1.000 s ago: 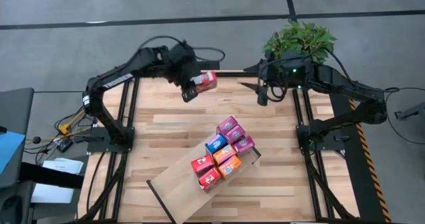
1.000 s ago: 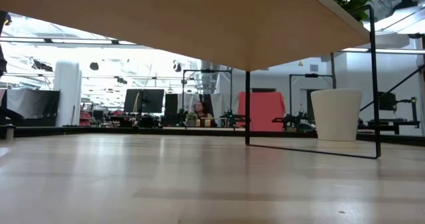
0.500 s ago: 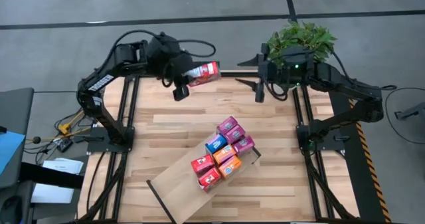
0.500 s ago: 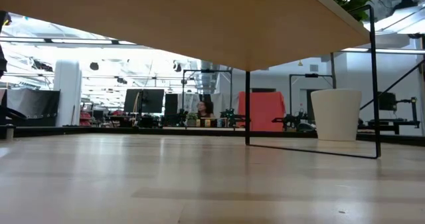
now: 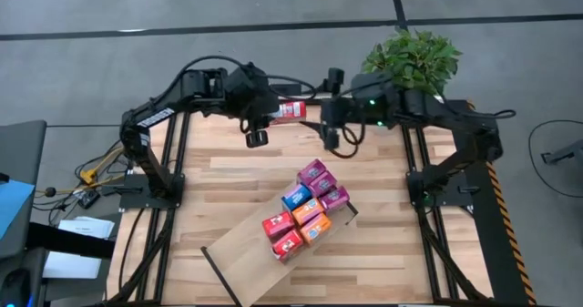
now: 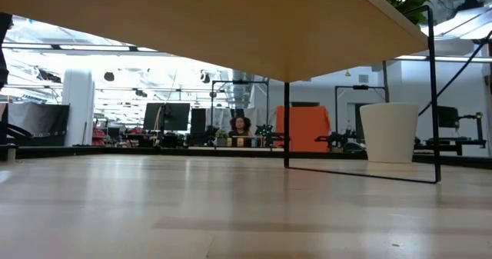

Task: Stack cereal on shelf
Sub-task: Put the red cereal box onto the shelf

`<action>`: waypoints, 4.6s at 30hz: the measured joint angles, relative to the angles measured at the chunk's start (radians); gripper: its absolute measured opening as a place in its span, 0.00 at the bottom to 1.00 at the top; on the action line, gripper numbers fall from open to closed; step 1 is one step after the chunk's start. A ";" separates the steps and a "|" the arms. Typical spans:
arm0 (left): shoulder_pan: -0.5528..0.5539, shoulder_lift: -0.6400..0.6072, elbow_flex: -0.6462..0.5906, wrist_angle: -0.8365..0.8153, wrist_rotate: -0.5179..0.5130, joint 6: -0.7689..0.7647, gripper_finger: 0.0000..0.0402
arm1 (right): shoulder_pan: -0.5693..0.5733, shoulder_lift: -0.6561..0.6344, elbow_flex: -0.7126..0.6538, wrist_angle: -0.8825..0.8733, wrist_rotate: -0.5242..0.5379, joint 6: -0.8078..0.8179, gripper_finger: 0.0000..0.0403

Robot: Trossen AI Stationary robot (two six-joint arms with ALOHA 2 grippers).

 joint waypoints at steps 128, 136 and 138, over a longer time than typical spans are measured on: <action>-0.026 -0.291 -0.378 0.900 0.360 -0.051 0.57 | -0.159 -0.153 0.078 -0.057 -0.434 0.215 0.51; -0.025 -0.288 -0.378 0.879 0.404 -0.059 0.57 | -0.160 -0.155 0.076 -0.060 -0.437 0.208 0.51; -0.025 -0.286 -0.378 0.886 0.404 -0.037 0.57 | -0.160 -0.158 0.076 -0.055 -0.435 0.209 0.52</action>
